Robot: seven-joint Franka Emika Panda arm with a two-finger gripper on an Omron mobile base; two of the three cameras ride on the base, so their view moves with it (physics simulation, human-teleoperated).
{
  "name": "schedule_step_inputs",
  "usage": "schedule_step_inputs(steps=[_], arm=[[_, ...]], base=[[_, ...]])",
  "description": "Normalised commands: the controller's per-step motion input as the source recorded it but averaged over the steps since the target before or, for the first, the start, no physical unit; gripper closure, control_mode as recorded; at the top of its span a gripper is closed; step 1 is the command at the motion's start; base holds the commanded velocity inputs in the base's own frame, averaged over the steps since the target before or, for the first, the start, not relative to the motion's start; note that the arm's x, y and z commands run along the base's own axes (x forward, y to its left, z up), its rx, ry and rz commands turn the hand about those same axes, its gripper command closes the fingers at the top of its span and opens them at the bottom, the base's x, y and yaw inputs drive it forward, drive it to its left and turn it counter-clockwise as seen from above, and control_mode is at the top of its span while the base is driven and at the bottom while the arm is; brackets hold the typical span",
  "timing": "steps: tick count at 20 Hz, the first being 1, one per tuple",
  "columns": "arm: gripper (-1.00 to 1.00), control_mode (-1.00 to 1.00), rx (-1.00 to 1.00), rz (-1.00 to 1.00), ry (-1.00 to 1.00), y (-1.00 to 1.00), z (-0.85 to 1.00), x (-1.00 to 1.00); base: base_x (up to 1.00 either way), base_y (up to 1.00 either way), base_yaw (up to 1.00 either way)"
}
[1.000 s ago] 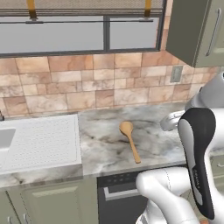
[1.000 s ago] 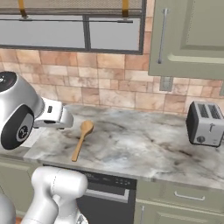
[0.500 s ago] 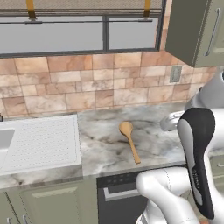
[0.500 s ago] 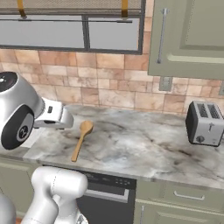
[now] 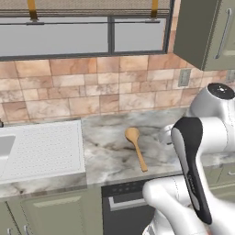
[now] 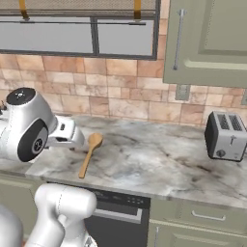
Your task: Organize the utensils by type. Pick up the wooden spoons from the counter and place them in the open cabinet. Then pick up the metallic utensils from the counter and place them in the open drawer.
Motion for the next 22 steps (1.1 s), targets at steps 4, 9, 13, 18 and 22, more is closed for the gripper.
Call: schedule_step_inputs(steps=[4, 9, 13, 18, 22], arm=[[-1.0, -1.0, 0.0, 0.0, 0.07, 0.04, -0.4, 0.3], [-1.0, -1.0, 0.0, 0.0, 0.05, 0.14, -0.46, 0.29], [-1.0, -1.0, 0.0, 0.0, 0.05, 0.1, -0.46, 0.38], [-1.0, -1.0, 0.0, 0.0, 0.05, 0.09, -0.42, 0.47], [-1.0, -1.0, 0.0, -0.01, 0.08, 0.0, -0.28, 0.52]], base=[[0.0, 0.0, 0.0], [0.0, 0.0, 0.0], [0.0, 0.0, 0.0], [0.0, 0.0, 0.0], [0.0, 0.0, 0.0]])
